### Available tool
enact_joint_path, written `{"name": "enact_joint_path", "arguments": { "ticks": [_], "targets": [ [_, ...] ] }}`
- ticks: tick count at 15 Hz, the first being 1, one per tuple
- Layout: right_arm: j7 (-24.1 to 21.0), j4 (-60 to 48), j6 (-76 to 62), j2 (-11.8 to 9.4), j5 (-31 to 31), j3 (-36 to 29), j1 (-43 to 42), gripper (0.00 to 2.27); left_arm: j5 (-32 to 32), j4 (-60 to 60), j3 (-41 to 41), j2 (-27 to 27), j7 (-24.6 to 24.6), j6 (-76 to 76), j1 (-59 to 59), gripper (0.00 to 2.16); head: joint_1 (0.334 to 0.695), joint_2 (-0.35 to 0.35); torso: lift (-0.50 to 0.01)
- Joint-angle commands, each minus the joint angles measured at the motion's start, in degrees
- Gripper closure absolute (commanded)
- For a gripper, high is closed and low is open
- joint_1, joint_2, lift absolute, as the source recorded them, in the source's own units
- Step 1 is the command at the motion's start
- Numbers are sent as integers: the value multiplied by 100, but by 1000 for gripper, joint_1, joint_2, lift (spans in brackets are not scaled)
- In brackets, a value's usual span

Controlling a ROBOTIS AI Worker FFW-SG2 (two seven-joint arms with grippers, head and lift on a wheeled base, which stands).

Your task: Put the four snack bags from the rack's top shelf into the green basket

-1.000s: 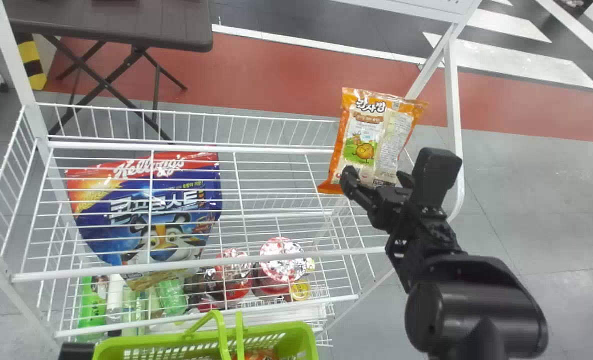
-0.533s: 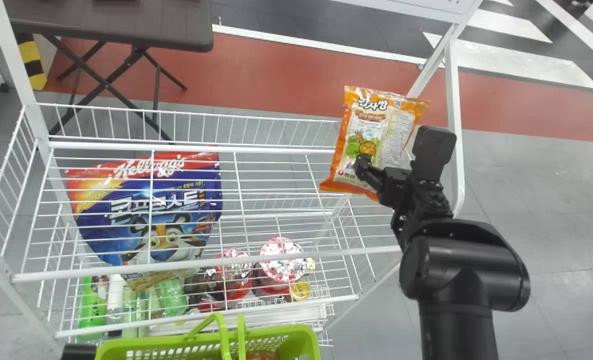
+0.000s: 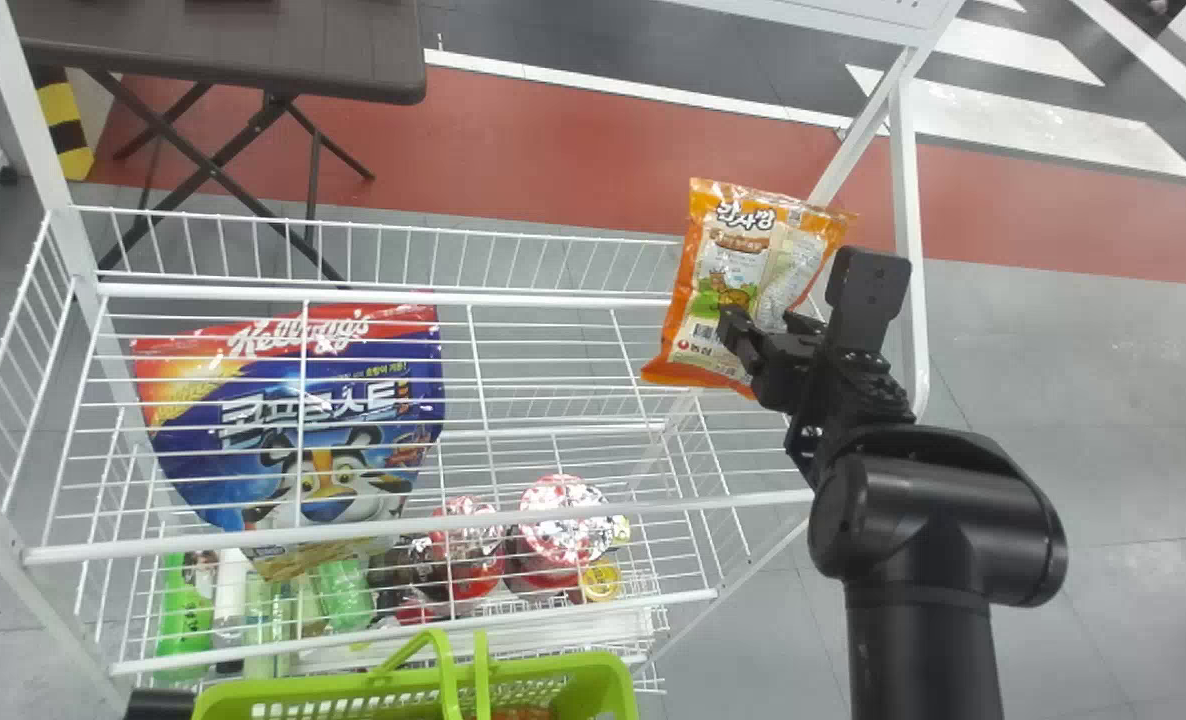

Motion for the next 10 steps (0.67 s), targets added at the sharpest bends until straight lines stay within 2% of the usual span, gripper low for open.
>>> {"name": "enact_joint_path", "arguments": {
  "ticks": [1, 4, 7, 10],
  "targets": [
    [-3, 37, -371, 5, -31, -38, 78, 2223, 0, 12, -9, 0, 14, 7, -14, 2115, 695, -350, 0],
    [85, -376, -670, 5, -215, -3, 491, 2226, -8, 30, -18, -9, 66, 7, -67, 2115, 695, -350, 0],
    [155, -1562, -406, 31, -769, 111, 1255, 2226, 0, 74, -18, -9, 102, 24, -155, 2115, 695, -350, 0],
    [428, -3030, 930, 57, -1349, 120, 2134, 2226, 9, 83, 26, 0, 137, 42, -234, 2115, 695, -350, 0]
  ]
}}
